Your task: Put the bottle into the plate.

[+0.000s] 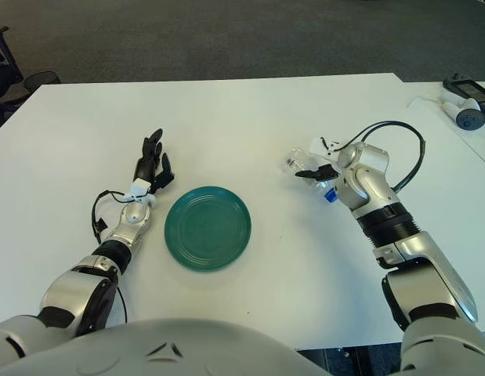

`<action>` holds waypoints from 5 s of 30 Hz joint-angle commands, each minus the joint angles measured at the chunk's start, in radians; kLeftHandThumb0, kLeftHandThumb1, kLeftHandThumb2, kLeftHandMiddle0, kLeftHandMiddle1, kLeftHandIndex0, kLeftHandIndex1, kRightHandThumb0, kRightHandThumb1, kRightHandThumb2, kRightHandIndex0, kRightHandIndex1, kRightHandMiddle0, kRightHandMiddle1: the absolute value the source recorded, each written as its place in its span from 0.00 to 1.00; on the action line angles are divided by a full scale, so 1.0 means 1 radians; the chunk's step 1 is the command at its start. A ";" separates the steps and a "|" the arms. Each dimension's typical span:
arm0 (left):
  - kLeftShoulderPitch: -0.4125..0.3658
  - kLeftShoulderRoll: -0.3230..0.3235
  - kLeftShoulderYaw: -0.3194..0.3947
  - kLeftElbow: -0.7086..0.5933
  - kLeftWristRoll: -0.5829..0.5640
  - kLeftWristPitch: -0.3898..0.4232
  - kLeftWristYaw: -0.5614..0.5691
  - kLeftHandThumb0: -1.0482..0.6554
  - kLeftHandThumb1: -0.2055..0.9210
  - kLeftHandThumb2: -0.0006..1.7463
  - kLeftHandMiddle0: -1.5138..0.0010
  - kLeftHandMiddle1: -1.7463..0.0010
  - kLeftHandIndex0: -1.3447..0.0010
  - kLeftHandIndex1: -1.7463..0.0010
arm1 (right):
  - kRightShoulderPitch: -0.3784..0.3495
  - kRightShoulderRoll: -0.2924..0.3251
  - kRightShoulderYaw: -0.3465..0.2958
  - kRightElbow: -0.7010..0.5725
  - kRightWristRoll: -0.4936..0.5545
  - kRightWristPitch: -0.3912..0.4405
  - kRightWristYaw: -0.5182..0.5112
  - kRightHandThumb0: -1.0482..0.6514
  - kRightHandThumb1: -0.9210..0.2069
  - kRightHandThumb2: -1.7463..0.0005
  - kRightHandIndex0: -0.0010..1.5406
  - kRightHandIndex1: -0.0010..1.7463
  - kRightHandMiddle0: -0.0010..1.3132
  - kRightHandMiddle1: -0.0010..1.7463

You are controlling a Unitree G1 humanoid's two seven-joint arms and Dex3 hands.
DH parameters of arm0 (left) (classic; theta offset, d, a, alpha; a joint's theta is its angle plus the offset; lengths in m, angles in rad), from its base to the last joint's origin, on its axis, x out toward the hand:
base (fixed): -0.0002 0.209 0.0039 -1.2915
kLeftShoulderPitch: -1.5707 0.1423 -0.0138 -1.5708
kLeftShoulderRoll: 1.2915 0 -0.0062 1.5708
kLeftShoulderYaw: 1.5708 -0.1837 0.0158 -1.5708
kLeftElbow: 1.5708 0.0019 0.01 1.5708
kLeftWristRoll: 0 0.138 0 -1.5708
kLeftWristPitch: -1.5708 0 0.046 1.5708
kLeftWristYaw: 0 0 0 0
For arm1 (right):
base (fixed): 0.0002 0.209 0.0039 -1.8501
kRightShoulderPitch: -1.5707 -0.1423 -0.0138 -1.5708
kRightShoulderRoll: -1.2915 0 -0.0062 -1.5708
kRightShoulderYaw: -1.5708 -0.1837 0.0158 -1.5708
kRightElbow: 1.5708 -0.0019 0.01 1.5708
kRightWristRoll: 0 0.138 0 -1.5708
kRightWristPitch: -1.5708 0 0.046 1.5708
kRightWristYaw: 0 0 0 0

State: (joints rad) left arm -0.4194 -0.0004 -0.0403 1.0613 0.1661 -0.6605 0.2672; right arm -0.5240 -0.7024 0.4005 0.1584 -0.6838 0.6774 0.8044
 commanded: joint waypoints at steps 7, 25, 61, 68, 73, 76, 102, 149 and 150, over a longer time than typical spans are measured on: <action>0.145 -0.043 -0.008 0.069 0.001 0.005 0.001 0.16 1.00 0.55 0.81 0.99 1.00 0.65 | 0.048 -0.020 0.001 -0.053 -0.012 -0.021 -0.025 0.00 0.00 0.77 0.00 0.06 0.00 0.00; 0.149 -0.052 -0.002 0.069 -0.006 0.006 -0.004 0.15 1.00 0.55 0.80 0.99 1.00 0.65 | 0.079 -0.044 0.090 -0.077 -0.101 -0.064 0.002 0.00 0.00 0.67 0.00 0.00 0.00 0.00; 0.172 -0.045 -0.005 0.049 0.004 -0.004 0.004 0.16 1.00 0.57 0.80 0.99 1.00 0.66 | 0.096 0.081 0.131 0.228 -0.106 -0.203 -0.174 0.00 0.00 0.65 0.00 0.00 0.00 0.00; 0.183 -0.039 -0.005 0.040 0.005 -0.006 0.002 0.15 1.00 0.57 0.80 0.99 1.00 0.66 | 0.102 0.102 0.121 0.309 -0.092 -0.236 -0.219 0.00 0.00 0.66 0.00 0.00 0.00 0.00; 0.187 -0.039 -0.004 0.036 0.002 -0.006 -0.001 0.14 1.00 0.57 0.80 0.99 1.00 0.67 | 0.105 0.100 0.112 0.337 -0.081 -0.268 -0.234 0.00 0.00 0.66 0.00 0.00 0.00 0.00; 0.188 -0.040 -0.004 0.034 0.001 -0.007 -0.002 0.14 1.00 0.57 0.80 0.99 1.00 0.67 | 0.108 0.096 0.107 0.339 -0.078 -0.280 -0.235 0.00 0.00 0.66 0.00 0.00 0.00 0.00; 0.198 -0.042 0.000 0.025 -0.002 -0.016 0.000 0.16 1.00 0.56 0.81 1.00 1.00 0.68 | 0.144 0.075 0.144 0.336 -0.138 -0.339 -0.271 0.00 0.00 0.82 0.00 0.00 0.00 0.00; 0.230 -0.041 0.008 -0.029 -0.016 0.017 -0.022 0.17 1.00 0.55 0.81 1.00 1.00 0.69 | 0.204 0.088 0.110 0.441 -0.139 -0.495 -0.547 0.55 0.59 0.28 0.46 0.73 0.47 0.98; 0.231 -0.041 0.008 -0.030 -0.017 0.017 -0.024 0.17 1.00 0.55 0.81 1.00 1.00 0.69 | 0.206 0.101 0.098 0.477 -0.127 -0.510 -0.589 0.56 0.63 0.24 0.48 0.77 0.48 0.98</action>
State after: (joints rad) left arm -0.3573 -0.0239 -0.0246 0.9493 0.1460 -0.6713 0.2558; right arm -0.4512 -0.6852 0.4909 0.4799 -0.8821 0.2159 0.2811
